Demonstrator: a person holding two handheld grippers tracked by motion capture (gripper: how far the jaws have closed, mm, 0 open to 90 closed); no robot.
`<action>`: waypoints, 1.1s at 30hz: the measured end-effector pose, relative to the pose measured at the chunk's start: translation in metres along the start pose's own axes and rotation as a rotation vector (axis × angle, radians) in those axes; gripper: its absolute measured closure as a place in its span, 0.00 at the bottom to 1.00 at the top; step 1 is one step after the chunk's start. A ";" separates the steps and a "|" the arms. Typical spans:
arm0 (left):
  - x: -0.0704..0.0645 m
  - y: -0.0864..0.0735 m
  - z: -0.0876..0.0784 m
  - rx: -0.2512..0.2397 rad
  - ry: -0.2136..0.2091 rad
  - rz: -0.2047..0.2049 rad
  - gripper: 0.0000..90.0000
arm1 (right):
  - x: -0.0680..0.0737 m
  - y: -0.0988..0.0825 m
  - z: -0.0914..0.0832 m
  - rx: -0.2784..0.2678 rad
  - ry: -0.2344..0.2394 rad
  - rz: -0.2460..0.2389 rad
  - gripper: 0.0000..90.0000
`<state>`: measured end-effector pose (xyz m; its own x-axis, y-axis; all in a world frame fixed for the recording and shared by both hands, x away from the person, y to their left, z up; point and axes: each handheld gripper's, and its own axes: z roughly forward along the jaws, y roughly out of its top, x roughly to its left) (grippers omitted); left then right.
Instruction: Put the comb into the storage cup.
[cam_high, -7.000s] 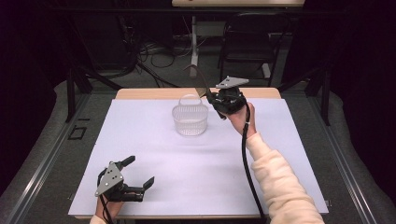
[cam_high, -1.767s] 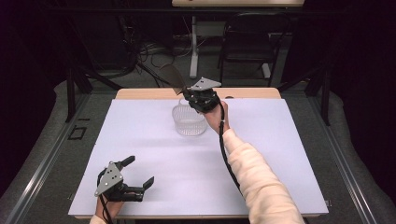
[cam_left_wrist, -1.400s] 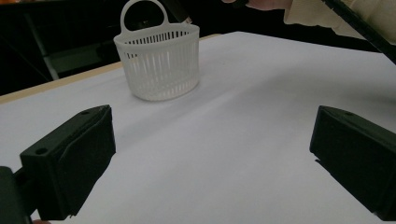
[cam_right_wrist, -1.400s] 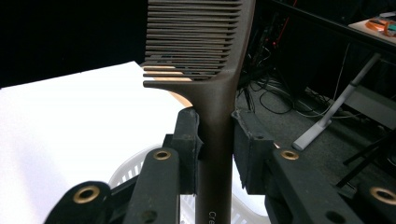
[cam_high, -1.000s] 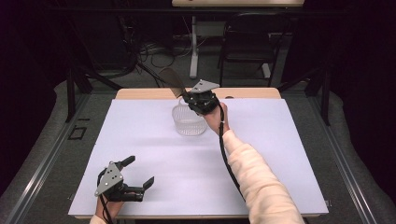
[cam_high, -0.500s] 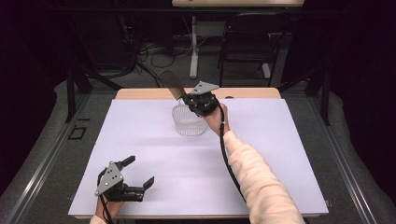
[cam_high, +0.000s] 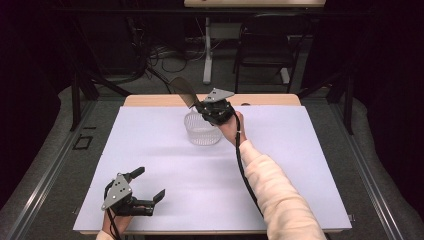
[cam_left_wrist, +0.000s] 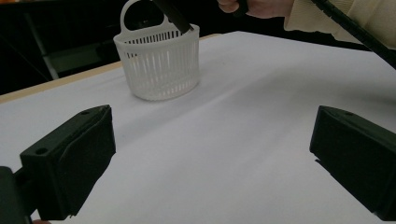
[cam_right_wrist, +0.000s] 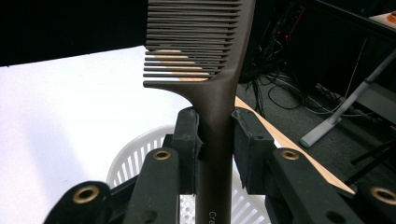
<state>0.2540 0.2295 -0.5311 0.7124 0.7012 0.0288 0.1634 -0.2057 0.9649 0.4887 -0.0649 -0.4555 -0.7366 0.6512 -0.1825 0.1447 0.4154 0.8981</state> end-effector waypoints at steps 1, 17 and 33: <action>0.000 0.000 0.000 0.000 0.000 0.000 0.00 | 0.000 -0.001 0.000 0.003 0.001 -0.001 0.80; 0.000 0.000 0.000 0.000 0.000 0.001 0.00 | 0.001 -0.008 0.005 0.024 0.005 -0.005 0.80; 0.000 0.000 0.000 -0.004 0.000 0.001 0.00 | 0.002 -0.011 0.008 0.045 0.006 -0.005 0.80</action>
<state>0.2537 0.2293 -0.5311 0.7122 0.7013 0.0296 0.1605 -0.2037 0.9658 0.4906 -0.0635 -0.4692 -0.7413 0.6453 -0.1847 0.1701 0.4468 0.8783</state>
